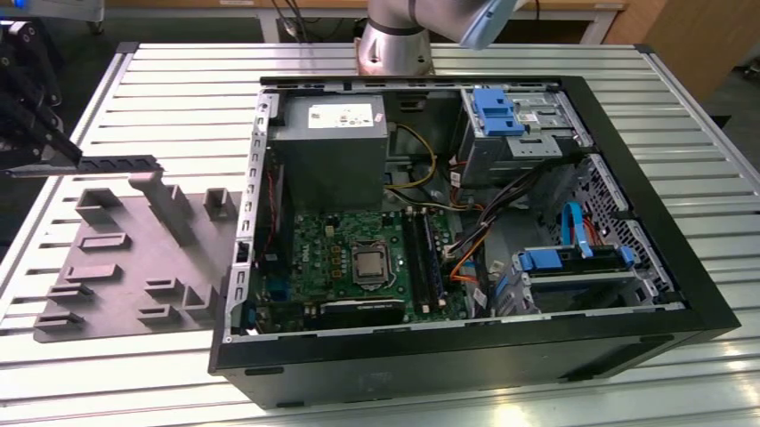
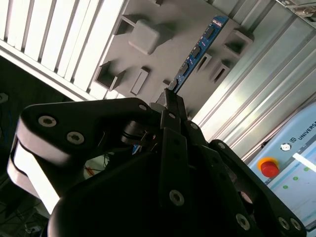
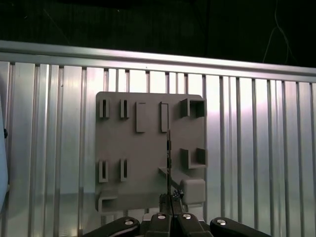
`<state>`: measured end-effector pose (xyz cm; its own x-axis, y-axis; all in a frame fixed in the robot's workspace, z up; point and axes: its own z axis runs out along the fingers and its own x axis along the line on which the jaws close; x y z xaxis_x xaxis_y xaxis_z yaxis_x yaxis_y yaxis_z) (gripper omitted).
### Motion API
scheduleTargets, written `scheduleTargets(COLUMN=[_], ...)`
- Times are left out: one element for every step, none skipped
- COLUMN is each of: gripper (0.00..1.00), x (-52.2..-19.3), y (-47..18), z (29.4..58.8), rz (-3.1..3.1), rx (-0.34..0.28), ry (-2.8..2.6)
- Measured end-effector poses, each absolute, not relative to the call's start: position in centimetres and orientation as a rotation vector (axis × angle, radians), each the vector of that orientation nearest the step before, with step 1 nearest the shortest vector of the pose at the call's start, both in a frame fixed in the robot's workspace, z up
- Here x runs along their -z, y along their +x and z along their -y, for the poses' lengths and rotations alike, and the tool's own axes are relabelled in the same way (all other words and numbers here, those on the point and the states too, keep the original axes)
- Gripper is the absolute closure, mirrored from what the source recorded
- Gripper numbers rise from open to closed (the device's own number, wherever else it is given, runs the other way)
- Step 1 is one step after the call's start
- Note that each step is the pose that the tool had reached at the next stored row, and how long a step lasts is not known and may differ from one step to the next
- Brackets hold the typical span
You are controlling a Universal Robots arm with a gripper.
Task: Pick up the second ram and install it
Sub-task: 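Pick up the second ram and move it above second insertion slot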
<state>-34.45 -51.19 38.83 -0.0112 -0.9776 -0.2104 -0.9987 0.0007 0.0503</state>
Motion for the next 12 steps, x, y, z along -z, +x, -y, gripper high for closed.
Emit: scheduleTargets(gripper=[0.89, 0.89, 0.89, 0.89, 0.89, 0.89, 0.89, 0.89, 0.89, 0.89, 0.89, 0.89], x=[-38.8, -38.8, -38.8, -38.8, -38.8, -38.8, -38.8, -38.8, -38.8, -38.8, -38.8, -38.8], y=[-34.3, -34.2, -34.0, -33.9, -33.8, -33.7, -33.6, -33.5, -33.4, -33.3, -33.2, -33.1], z=[51.2, 51.2, 51.2, 51.2, 51.2, 51.2, 51.2, 51.2, 51.2, 51.2, 51.2, 51.2], rz=[-2.138, -2.138, -2.138, -2.138, -2.138, -2.138, -2.138, -2.138, -2.138, -2.138, -2.138, -2.138], rx=[-0.281, -0.281, -0.281, -0.281, -0.281, -0.281, -0.281, -0.281, -0.281, -0.281, -0.281, -0.281], ry=[-2.125, -2.124, -2.124, -2.124, -2.124, -2.124, -2.124, -2.124, -2.124, -2.124, -2.124, -2.124])
